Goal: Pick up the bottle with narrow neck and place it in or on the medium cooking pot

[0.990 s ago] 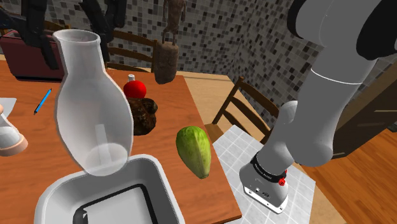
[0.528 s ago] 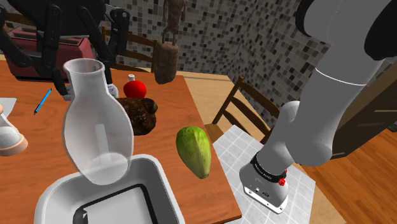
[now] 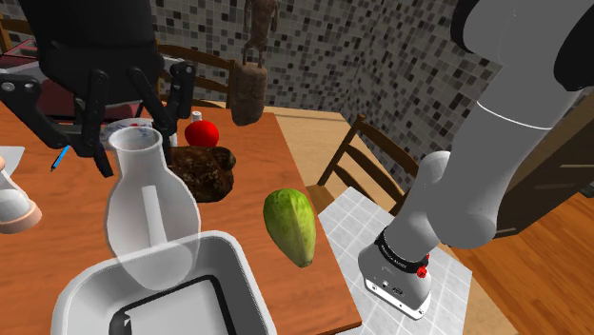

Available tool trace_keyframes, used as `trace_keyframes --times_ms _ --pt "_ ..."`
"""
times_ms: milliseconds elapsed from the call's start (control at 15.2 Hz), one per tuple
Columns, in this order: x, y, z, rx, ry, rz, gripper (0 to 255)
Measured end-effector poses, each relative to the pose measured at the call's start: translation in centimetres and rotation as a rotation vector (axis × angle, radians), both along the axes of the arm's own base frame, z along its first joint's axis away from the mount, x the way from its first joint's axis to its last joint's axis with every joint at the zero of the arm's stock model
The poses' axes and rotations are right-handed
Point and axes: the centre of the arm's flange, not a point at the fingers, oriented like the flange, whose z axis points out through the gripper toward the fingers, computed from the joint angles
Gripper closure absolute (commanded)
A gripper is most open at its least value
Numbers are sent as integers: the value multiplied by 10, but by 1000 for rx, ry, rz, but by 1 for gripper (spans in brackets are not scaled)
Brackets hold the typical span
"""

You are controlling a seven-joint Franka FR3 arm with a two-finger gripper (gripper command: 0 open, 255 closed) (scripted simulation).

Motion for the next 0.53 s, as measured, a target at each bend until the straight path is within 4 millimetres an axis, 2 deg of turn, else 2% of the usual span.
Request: trace_keyframes --times_ms 330,528 --pt "-1 0 -26 0 0 0 255" --pt "0 0 -30 0 0 0 255"
